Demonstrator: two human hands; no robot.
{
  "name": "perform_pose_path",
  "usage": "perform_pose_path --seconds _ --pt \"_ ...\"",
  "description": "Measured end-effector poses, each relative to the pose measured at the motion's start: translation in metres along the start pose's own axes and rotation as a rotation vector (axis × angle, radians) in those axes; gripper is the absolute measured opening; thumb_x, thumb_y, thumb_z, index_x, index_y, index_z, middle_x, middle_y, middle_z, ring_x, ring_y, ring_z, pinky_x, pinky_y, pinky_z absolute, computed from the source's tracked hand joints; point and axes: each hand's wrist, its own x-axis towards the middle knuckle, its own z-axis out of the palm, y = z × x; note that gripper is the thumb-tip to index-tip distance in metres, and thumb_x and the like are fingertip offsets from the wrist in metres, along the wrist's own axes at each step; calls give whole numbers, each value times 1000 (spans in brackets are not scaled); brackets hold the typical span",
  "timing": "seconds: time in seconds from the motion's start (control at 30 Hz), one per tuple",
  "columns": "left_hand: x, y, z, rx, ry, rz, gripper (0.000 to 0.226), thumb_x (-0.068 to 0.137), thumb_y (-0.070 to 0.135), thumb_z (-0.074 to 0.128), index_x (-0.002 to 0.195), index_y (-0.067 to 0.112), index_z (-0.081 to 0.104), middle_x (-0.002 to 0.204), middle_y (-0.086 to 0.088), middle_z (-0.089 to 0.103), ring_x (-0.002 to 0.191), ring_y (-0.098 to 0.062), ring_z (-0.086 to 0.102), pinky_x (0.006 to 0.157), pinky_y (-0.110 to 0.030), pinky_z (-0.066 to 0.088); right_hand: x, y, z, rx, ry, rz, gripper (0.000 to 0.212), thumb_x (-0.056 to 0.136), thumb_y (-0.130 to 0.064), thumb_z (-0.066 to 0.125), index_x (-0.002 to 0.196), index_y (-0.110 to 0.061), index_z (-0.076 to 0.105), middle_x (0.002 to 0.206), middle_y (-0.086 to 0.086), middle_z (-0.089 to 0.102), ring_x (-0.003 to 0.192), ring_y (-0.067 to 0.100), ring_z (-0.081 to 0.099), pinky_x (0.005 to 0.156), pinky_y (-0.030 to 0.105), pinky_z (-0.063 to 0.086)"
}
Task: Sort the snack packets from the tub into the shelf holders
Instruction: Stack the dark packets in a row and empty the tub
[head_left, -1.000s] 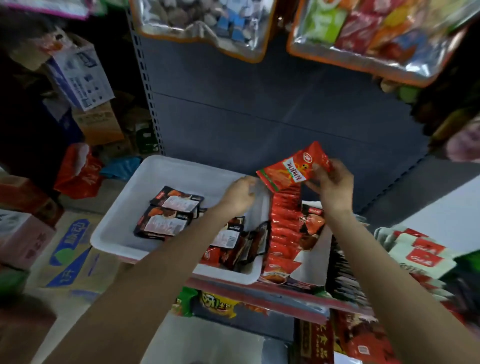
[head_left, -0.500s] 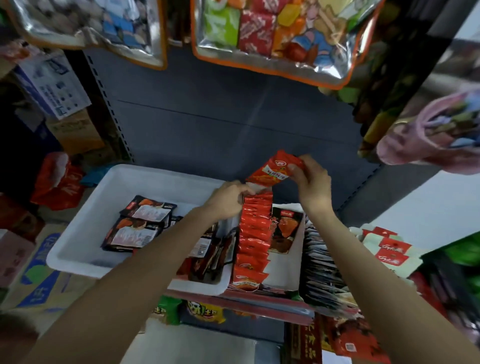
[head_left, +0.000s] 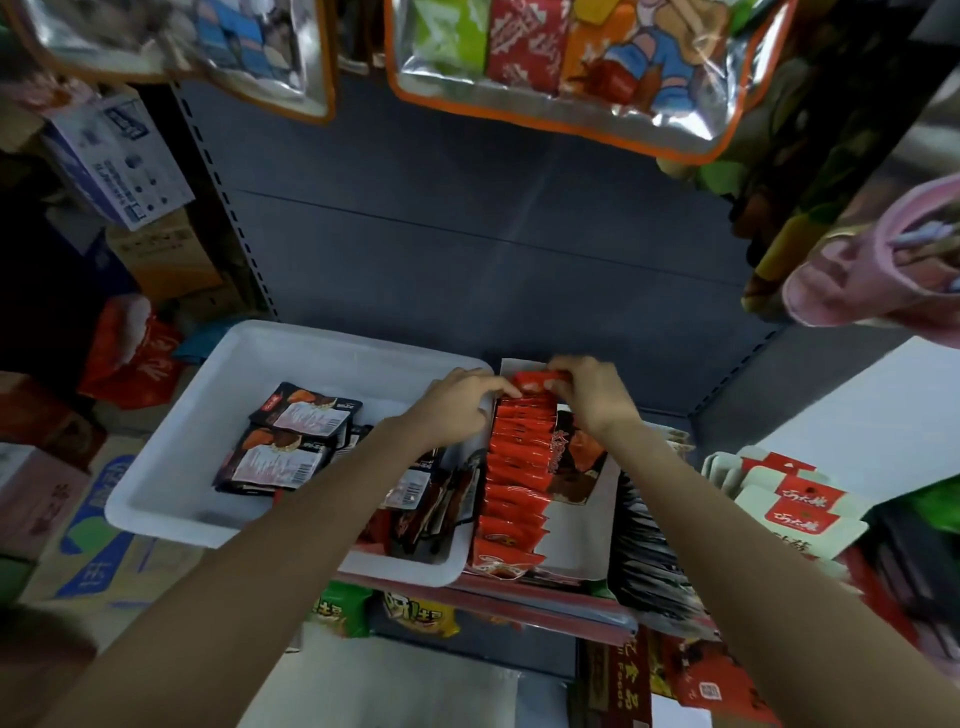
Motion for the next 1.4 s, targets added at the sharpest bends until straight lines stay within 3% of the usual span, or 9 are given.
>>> perform_pose_path --seconds 0.2,0.33,0.53,0.63,0.73,0.9,1.03,1.2,1.4 --pt "0 -9 2 -125 63 -4 55 84 -3 45 130 25 52 135 0 52 126 -19 42 104 -39 37 -4 2 13 74 213 -50 19 94 -19 53 107 -20 67 108 3 68 94 22 64 83 38 52" --pt "-6 -12 6 -235 101 -7 52 85 -4 47 131 20 51 130 1 56 123 -14 48 106 -35 38 -1 -1 20 -48 2 56 26 98 -26 46 117 -20 63 115 8 66 102 28 61 89 40 50" --pt "-37 -36 -3 -331 259 -58 35 89 -4 49 121 8 58 122 -3 60 113 -12 53 89 -9 34 -21 -29 35 -69 230 -157 24 93 -13 50 112 -12 65 112 10 64 106 28 54 92 40 45" --pt "-66 -71 -4 -333 258 -148 25 89 -3 54 109 8 63 114 -6 64 105 -13 57 92 -19 42 -36 -59 56 -36 120 -276 30 92 -8 50 119 -12 62 121 8 60 114 25 51 95 31 41" --pt "-91 -109 -6 -240 206 -251 18 88 2 59 104 5 67 109 -11 67 97 -14 59 84 -11 41 -44 -93 86 -19 -43 -373 33 92 -9 51 124 -13 59 127 6 56 119 22 49 97 30 40" --pt "-119 -151 -5 -48 -23 -360 30 88 16 63 118 11 63 125 -7 58 117 -22 53 92 -20 35 -40 -123 133 -140 -329 -386 46 90 -19 59 135 -15 49 137 9 46 126 25 43 104 34 37" --pt "-122 -169 -1 -77 -150 -349 33 89 15 62 122 13 61 130 -6 55 117 -20 54 97 -27 41 -32 -121 162 -332 -506 -334 45 81 -24 71 123 -18 56 128 10 44 121 28 41 98 37 41" --pt "-124 -173 -4 -92 -109 -300 27 95 22 54 118 12 64 124 -4 60 112 -19 54 92 -25 39 -35 -126 176 -367 -354 -330 19 85 -5 56 93 -18 68 124 8 44 118 28 42 94 40 45" --pt "-134 -189 -9 -235 -48 -286 34 84 30 69 116 23 63 124 6 59 116 -11 52 98 -29 39 -40 -121 156 -7 -288 -318 21 91 -5 53 75 -19 52 94 4 59 92 20 58 85 34 48"
